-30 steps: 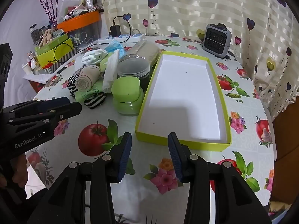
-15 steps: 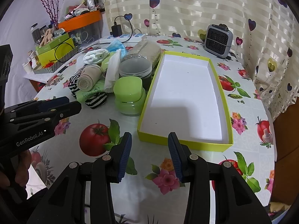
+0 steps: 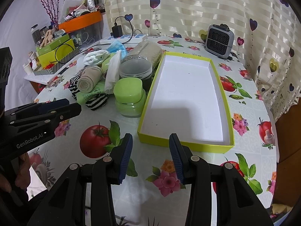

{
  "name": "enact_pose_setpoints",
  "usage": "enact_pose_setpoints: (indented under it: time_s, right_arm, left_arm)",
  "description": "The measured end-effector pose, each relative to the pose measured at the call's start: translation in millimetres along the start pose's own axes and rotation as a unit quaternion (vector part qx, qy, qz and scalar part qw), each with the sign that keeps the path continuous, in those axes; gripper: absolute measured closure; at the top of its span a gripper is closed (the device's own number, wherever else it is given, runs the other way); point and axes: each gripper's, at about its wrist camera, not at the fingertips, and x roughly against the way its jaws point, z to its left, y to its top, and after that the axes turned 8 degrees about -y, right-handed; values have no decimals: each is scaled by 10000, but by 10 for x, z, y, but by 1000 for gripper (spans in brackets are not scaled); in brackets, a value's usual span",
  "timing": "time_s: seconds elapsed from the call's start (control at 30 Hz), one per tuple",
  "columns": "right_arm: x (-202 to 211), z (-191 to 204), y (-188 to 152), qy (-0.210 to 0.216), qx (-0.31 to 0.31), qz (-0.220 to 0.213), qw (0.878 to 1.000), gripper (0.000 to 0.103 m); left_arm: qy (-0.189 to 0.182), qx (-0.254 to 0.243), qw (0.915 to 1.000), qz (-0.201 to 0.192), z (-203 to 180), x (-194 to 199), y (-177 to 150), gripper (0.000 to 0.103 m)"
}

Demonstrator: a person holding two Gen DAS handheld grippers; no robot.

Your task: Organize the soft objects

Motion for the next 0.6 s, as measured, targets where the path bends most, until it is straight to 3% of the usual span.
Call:
enact_pose_setpoints:
  time_s: [0.6]
  right_arm:
    - [54,3,63,25,-29,-30,10000,61]
  left_arm:
    - [-1,-23,10000,20,-1,-14,-14,66]
